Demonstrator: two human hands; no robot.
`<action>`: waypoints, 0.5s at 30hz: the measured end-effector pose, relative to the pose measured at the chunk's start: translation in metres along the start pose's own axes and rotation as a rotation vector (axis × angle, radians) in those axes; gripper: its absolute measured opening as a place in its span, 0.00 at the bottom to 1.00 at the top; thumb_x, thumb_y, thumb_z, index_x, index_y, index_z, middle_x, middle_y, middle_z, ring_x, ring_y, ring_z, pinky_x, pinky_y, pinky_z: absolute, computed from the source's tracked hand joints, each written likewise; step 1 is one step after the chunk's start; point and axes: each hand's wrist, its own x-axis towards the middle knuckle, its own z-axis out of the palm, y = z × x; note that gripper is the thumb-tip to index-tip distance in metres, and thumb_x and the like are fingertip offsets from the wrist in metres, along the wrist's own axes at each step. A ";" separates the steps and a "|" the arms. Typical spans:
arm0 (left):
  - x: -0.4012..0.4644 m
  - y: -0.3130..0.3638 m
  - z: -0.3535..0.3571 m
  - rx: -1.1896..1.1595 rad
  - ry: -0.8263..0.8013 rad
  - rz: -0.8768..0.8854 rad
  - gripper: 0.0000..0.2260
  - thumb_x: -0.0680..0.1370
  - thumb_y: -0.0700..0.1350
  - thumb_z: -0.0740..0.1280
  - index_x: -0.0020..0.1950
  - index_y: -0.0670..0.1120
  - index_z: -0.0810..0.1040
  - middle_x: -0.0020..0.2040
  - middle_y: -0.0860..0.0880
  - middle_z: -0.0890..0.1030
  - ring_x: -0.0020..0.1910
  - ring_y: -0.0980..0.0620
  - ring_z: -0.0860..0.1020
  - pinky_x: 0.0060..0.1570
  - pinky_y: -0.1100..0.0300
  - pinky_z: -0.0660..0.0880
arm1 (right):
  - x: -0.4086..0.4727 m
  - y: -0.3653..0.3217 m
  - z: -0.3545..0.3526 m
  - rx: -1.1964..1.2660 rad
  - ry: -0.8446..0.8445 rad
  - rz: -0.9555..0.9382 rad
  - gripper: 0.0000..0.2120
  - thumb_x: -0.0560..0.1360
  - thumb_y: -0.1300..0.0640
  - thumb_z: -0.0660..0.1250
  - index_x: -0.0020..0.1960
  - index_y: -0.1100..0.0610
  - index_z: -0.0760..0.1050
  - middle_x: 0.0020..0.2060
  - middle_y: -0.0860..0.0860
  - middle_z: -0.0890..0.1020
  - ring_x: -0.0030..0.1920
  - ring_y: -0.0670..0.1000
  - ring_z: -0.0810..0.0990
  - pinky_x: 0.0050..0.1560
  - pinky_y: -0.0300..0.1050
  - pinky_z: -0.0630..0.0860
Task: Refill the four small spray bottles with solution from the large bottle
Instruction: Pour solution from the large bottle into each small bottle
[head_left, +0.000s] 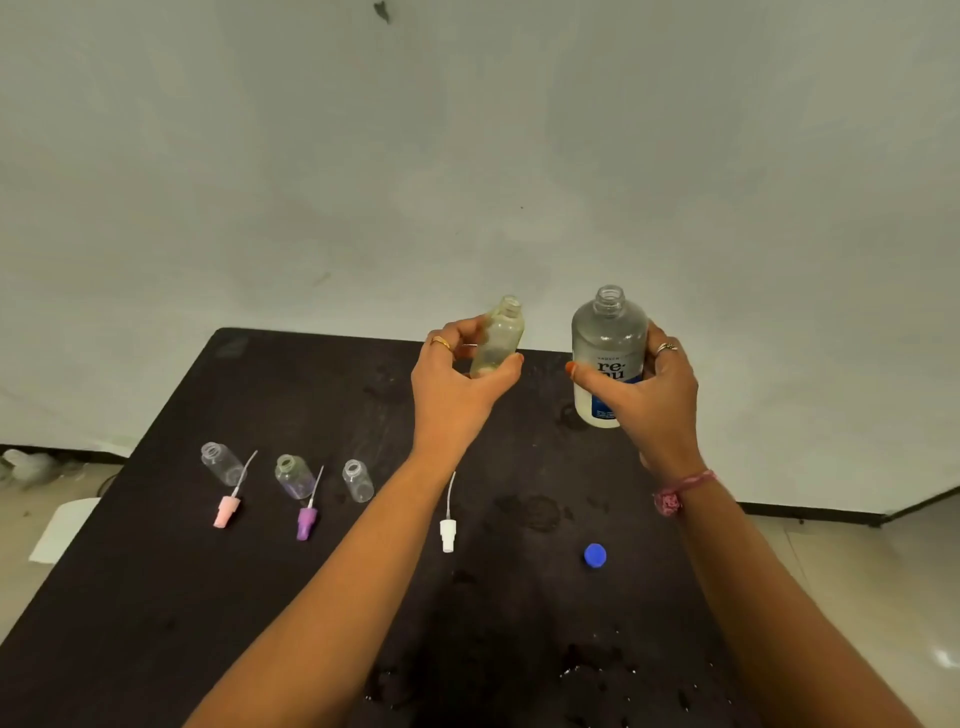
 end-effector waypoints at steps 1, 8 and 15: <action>0.000 0.006 0.001 -0.011 -0.006 0.004 0.18 0.69 0.44 0.77 0.55 0.55 0.76 0.54 0.52 0.79 0.50 0.58 0.77 0.43 0.74 0.72 | 0.003 -0.007 -0.003 -0.011 0.003 -0.011 0.30 0.61 0.50 0.80 0.60 0.44 0.74 0.53 0.48 0.77 0.52 0.43 0.78 0.52 0.40 0.78; 0.001 0.048 0.004 -0.042 -0.032 0.047 0.20 0.68 0.46 0.78 0.57 0.56 0.76 0.55 0.53 0.79 0.52 0.57 0.77 0.42 0.73 0.75 | 0.016 -0.049 -0.017 -0.114 -0.038 -0.109 0.30 0.61 0.49 0.79 0.60 0.41 0.72 0.54 0.47 0.76 0.51 0.45 0.77 0.45 0.29 0.73; 0.000 0.076 0.003 -0.082 -0.047 0.088 0.20 0.68 0.47 0.78 0.56 0.59 0.76 0.55 0.55 0.79 0.53 0.58 0.76 0.41 0.72 0.76 | 0.023 -0.085 -0.030 -0.228 -0.072 -0.209 0.33 0.64 0.49 0.78 0.66 0.48 0.70 0.53 0.47 0.73 0.51 0.46 0.74 0.47 0.29 0.70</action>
